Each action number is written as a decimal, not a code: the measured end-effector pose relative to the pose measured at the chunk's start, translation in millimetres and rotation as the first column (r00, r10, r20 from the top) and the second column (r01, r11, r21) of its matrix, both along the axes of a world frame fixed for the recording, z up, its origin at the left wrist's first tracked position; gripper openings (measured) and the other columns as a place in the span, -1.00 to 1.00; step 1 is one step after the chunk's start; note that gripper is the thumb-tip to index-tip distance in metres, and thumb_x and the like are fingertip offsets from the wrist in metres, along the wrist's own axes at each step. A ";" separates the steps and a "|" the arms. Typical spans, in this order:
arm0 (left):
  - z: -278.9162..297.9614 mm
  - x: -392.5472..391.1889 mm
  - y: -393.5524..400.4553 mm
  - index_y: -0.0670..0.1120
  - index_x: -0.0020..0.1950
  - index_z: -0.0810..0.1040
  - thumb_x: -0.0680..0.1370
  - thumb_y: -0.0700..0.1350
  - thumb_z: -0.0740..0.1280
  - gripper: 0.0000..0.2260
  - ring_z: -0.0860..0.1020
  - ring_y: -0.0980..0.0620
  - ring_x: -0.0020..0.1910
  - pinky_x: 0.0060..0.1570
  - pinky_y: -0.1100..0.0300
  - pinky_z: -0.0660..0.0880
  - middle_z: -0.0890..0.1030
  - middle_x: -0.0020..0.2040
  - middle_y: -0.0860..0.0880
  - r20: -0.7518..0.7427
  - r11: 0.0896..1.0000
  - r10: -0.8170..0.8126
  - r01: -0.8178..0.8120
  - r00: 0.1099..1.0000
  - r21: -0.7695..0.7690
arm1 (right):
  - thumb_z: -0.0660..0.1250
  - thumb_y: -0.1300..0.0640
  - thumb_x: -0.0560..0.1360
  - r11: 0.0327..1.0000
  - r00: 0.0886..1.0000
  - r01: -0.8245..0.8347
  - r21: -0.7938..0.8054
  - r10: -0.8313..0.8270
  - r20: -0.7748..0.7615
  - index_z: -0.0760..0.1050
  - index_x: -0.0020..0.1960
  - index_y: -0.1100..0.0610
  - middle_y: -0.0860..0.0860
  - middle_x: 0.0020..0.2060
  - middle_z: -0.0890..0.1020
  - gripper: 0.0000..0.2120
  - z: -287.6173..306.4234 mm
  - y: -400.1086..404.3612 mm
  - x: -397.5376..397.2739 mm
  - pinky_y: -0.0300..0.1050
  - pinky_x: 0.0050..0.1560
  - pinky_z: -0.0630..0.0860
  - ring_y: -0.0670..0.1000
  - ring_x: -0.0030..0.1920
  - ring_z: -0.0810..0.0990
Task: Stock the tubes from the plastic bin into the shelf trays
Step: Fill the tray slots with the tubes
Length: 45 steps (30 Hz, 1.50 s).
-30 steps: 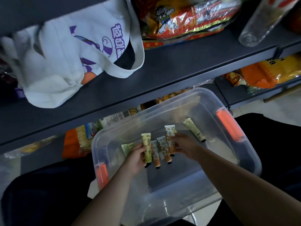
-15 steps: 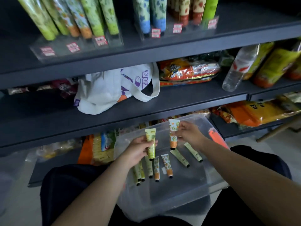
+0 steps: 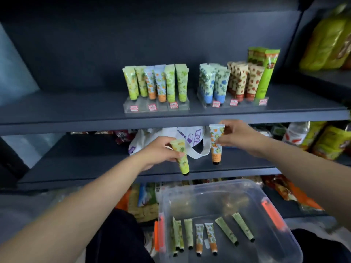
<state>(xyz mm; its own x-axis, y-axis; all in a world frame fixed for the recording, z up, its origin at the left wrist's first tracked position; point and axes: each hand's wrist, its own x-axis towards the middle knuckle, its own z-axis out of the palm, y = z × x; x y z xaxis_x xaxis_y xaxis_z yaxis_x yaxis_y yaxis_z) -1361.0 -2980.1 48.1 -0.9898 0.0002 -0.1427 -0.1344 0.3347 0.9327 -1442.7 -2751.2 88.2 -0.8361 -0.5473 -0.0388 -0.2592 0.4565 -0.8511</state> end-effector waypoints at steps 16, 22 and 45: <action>208.5 -38.5 -116.8 -0.21 -0.06 0.63 0.38 -0.17 0.50 -0.81 0.58 0.23 -0.38 -0.34 0.44 0.51 0.68 -0.18 -0.08 -0.345 0.846 0.155 -0.305 0.926 -0.438 | 0.48 0.18 0.40 0.986 0.893 -0.097 0.134 0.146 -0.426 0.54 -0.08 0.15 -0.03 -0.24 0.56 -0.84 169.7 -128.3 -38.5 -0.38 -0.39 0.33 -0.14 -0.33 0.44; 216.0 -80.3 -139.9 -0.17 -0.17 0.66 0.37 -0.14 0.51 -0.87 0.49 0.06 -0.28 -0.29 0.23 0.38 0.60 -0.27 -0.06 -0.370 0.781 0.208 -0.382 0.905 -0.494 | 0.48 0.17 0.39 0.954 0.844 -0.094 0.285 0.228 -0.486 0.54 0.03 0.18 0.06 -0.06 0.59 -0.75 172.2 -173.5 -65.6 -0.13 -0.11 0.42 0.03 -0.08 0.52; 188.2 -136.4 -164.9 -0.11 -0.14 0.68 0.41 -0.08 0.48 -0.88 0.61 -0.04 -0.11 -0.19 0.12 0.48 0.67 -0.14 -0.06 -0.357 0.678 0.123 -0.341 0.926 -0.652 | 0.44 0.18 0.44 0.846 0.718 -0.103 0.523 0.427 -0.549 0.57 0.15 0.17 0.01 0.13 0.61 -0.70 142.3 -232.7 -92.9 -0.24 0.01 0.37 0.00 0.17 0.53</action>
<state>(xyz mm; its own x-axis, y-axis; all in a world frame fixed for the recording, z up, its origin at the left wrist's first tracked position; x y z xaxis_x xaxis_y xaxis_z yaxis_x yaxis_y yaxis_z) -1497.4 -3145.0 236.3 -0.9398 -0.2249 0.2574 -0.0878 0.8866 0.4542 -1535.6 -2983.9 230.5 -0.5708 -0.8078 0.1471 -0.8189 0.5470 -0.1736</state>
